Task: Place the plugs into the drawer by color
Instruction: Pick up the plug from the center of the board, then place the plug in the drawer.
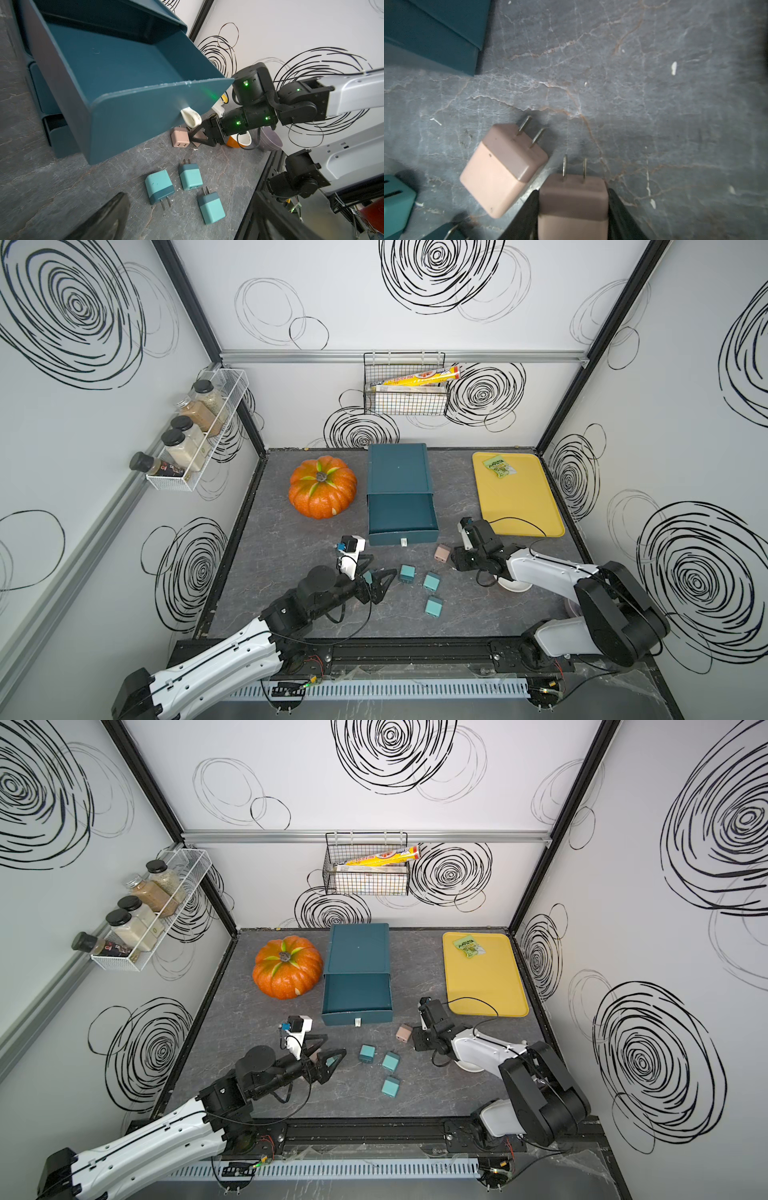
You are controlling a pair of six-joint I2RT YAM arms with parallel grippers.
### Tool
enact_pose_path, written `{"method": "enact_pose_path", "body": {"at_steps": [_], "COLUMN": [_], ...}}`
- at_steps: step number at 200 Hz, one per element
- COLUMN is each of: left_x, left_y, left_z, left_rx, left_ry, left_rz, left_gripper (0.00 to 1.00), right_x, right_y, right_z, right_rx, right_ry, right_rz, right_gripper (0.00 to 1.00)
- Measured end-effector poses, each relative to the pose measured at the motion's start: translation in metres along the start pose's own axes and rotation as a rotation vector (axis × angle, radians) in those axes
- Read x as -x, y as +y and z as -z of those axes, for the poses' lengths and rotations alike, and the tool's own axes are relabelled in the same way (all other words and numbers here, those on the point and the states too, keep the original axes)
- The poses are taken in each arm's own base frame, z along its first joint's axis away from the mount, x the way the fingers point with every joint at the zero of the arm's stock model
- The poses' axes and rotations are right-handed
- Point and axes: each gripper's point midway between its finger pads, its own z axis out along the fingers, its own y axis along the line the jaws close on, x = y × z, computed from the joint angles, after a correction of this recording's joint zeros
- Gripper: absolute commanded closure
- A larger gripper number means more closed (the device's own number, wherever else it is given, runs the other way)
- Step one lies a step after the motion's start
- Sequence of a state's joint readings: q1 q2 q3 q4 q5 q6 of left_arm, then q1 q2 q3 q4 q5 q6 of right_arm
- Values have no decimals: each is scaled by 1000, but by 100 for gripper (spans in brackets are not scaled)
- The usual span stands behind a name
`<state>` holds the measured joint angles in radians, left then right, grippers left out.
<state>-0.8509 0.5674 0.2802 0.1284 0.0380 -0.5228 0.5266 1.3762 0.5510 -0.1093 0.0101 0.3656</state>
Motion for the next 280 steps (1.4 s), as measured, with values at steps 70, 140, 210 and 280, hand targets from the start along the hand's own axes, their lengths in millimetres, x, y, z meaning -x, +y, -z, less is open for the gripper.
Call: {"method": "enact_pose_path", "body": {"at_steps": [70,140,210,280], "left_x": [4,18,108,109], "left_y": [0,-11,-67,-6], "left_z": [3,14,43,18], "left_rx": [4,-54,-190,69], "left_ry": [-19,-73,-240,-248], "left_rz": [0,20,51,60], "left_gripper": [1,1,1,1], "right_x": [33,89,127,148], "right_y": [18,78,143,190], "right_z": [47,127,211,140], "right_rx": [101,375,699,517], "right_ry": [-175,-332,-402,-197], "right_rz": [12,108,203,224], "right_gripper": [88,92,93,98]}}
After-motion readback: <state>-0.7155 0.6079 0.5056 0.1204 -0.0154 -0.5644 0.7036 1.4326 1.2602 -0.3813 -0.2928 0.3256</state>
